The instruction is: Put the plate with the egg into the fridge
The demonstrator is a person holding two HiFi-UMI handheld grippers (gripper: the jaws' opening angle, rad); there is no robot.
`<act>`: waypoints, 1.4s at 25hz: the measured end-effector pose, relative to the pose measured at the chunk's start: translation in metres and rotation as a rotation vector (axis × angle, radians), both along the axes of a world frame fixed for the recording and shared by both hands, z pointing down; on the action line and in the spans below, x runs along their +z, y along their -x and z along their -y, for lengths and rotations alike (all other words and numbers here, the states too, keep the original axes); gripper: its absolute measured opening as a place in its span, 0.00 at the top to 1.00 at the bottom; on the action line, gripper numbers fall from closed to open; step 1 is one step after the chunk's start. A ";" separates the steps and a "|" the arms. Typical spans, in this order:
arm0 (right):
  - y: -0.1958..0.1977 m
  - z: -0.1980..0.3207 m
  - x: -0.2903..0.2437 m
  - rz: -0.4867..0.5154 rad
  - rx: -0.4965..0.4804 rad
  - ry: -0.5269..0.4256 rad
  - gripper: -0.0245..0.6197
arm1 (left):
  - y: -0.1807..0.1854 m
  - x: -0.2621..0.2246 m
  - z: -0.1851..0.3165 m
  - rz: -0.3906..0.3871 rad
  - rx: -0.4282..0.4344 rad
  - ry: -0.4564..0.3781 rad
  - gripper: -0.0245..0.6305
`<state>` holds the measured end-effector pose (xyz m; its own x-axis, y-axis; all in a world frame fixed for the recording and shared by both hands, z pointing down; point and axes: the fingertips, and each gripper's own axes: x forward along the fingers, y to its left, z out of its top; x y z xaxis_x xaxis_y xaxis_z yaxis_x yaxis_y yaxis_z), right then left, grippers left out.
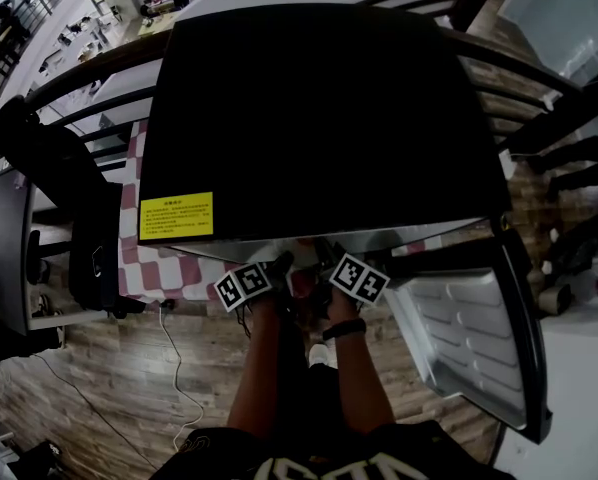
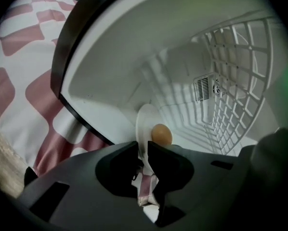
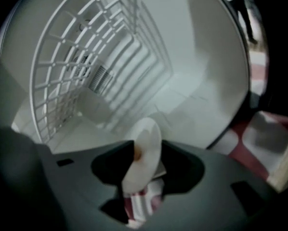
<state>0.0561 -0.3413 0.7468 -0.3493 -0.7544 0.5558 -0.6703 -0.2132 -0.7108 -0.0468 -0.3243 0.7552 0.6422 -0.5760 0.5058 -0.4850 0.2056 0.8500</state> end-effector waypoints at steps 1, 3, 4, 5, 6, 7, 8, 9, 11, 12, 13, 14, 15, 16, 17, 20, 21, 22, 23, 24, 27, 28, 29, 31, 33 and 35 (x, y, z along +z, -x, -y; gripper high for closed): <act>0.000 0.001 -0.001 -0.049 -0.037 -0.009 0.68 | 0.001 0.000 0.000 0.006 0.011 -0.008 0.86; 0.000 0.003 -0.002 -0.112 -0.094 -0.020 0.63 | 0.003 0.000 0.000 0.016 0.019 -0.020 0.85; 0.000 0.004 -0.002 -0.126 -0.099 -0.022 0.62 | 0.003 -0.001 0.000 0.020 0.022 -0.023 0.85; -0.003 0.004 -0.002 -0.136 -0.089 -0.023 0.62 | 0.004 -0.001 -0.001 0.028 0.029 -0.026 0.85; -0.008 0.003 -0.003 -0.151 -0.071 -0.025 0.62 | 0.004 -0.001 -0.003 0.042 0.042 -0.029 0.85; -0.013 0.002 -0.004 -0.174 -0.058 -0.028 0.62 | 0.003 -0.002 -0.004 0.061 0.059 -0.035 0.84; -0.019 0.000 -0.004 -0.198 -0.053 -0.031 0.62 | 0.003 -0.003 -0.006 0.080 0.075 -0.044 0.83; -0.023 -0.001 -0.005 -0.216 -0.052 -0.036 0.62 | 0.003 -0.004 -0.006 0.099 0.089 -0.057 0.82; -0.029 -0.002 -0.006 -0.228 -0.055 -0.051 0.62 | 0.006 -0.007 -0.007 0.148 0.120 -0.085 0.80; -0.031 -0.003 -0.008 -0.230 -0.056 -0.061 0.62 | 0.007 -0.007 -0.008 0.181 0.138 -0.097 0.78; -0.033 -0.003 -0.010 -0.233 -0.058 -0.074 0.62 | 0.009 -0.007 -0.010 0.215 0.155 -0.110 0.76; -0.034 -0.004 -0.012 -0.238 -0.063 -0.088 0.62 | 0.011 -0.008 -0.011 0.243 0.166 -0.124 0.73; -0.034 -0.005 -0.016 -0.249 -0.073 -0.107 0.62 | 0.012 -0.010 -0.012 0.264 0.172 -0.139 0.73; -0.033 -0.006 -0.020 -0.268 -0.087 -0.128 0.62 | 0.014 -0.013 -0.013 0.279 0.175 -0.156 0.73; -0.031 -0.008 -0.025 -0.292 -0.105 -0.149 0.62 | 0.016 -0.016 -0.014 0.294 0.179 -0.176 0.73; -0.026 -0.019 -0.036 -0.377 -0.161 -0.195 0.62 | 0.016 -0.027 -0.021 0.326 0.200 -0.252 0.73; -0.023 -0.023 -0.039 -0.400 -0.179 -0.206 0.62 | 0.016 -0.030 -0.024 0.331 0.206 -0.276 0.73; -0.020 -0.028 -0.041 -0.419 -0.197 -0.216 0.62 | 0.016 -0.033 -0.026 0.341 0.212 -0.299 0.73; -0.017 -0.032 -0.042 -0.436 -0.216 -0.226 0.62 | 0.016 -0.035 -0.028 0.355 0.219 -0.321 0.73; -0.014 -0.037 -0.042 -0.451 -0.233 -0.236 0.62 | 0.017 -0.037 -0.030 0.372 0.226 -0.343 0.73; -0.005 -0.051 -0.044 -0.488 -0.272 -0.264 0.62 | 0.018 -0.049 -0.036 0.416 0.235 -0.415 0.74; -0.003 -0.055 -0.045 -0.502 -0.282 -0.272 0.62 | 0.017 -0.054 -0.037 0.429 0.239 -0.448 0.75; -0.001 -0.057 -0.046 -0.518 -0.292 -0.279 0.62 | 0.016 -0.059 -0.038 0.444 0.244 -0.483 0.75; 0.002 -0.062 -0.049 -0.552 -0.315 -0.298 0.63 | 0.015 -0.068 -0.041 0.481 0.250 -0.550 0.76; 0.005 -0.067 -0.052 -0.586 -0.338 -0.321 0.66 | 0.015 -0.074 -0.044 0.526 0.246 -0.603 0.78; 0.008 -0.072 -0.055 -0.618 -0.352 -0.346 0.73 | 0.017 -0.079 -0.047 0.567 0.238 -0.642 0.80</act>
<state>0.0486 -0.2695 0.6916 -0.3046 -0.8219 0.4813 -0.9522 0.2502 -0.1753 -0.0637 -0.2770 0.6763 0.5322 -0.7411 0.4092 -0.8370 -0.3879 0.3860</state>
